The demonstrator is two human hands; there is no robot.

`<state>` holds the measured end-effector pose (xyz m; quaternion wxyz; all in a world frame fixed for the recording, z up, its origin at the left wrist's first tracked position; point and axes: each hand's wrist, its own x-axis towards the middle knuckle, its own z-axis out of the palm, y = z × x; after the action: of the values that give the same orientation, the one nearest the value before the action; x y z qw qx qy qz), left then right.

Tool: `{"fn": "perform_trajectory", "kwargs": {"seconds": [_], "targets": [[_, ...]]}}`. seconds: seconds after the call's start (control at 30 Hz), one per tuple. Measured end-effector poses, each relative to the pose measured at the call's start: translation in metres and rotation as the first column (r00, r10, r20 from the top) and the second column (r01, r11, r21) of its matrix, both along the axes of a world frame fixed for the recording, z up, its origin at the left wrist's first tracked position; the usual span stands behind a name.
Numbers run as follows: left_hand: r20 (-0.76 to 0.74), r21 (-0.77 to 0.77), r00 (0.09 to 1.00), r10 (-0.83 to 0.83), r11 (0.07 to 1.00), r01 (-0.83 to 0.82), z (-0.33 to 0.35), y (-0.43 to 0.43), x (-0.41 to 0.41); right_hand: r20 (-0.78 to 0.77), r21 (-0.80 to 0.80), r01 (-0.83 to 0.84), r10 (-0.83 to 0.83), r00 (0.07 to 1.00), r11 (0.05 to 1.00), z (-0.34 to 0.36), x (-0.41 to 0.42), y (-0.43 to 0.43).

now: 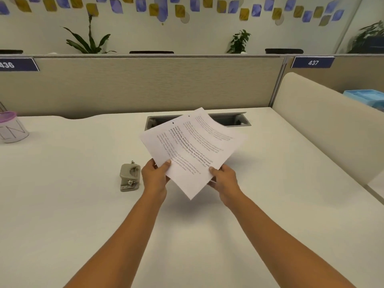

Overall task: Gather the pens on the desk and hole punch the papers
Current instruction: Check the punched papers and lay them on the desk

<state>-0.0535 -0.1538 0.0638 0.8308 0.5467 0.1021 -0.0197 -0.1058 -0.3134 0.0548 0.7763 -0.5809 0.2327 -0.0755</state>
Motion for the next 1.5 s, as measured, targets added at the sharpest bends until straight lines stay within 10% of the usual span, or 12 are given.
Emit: {"fn": "perform_trajectory", "kwargs": {"seconds": [0.33, 0.6, 0.9, 1.5], "targets": [[-0.095, -0.071, 0.995, -0.021, 0.997, 0.015, 0.006, 0.022, 0.018, -0.035, -0.335, -0.004, -0.009, 0.999, 0.942, 0.009, 0.017, -0.044], [-0.234, 0.29, 0.922, -0.308, 0.883, 0.369, -0.002, 0.021, 0.043, -0.124, -0.397, -0.03, -0.021, 0.992, 0.918, 0.002, 0.045, -0.083], [-0.252, 0.412, 0.921, -0.296, 0.829, 0.379, -0.023, -0.007, 0.056, -0.19, -0.512, -0.091, -0.009, 0.982, 0.854, -0.021, 0.068, -0.099], [-0.272, 0.508, 0.955, -0.119, 0.825, 0.248, -0.043, -0.031, 0.08, -0.344, -0.886, -0.302, -0.061, 0.937, 0.351, -0.039, 0.106, -0.109]]}}
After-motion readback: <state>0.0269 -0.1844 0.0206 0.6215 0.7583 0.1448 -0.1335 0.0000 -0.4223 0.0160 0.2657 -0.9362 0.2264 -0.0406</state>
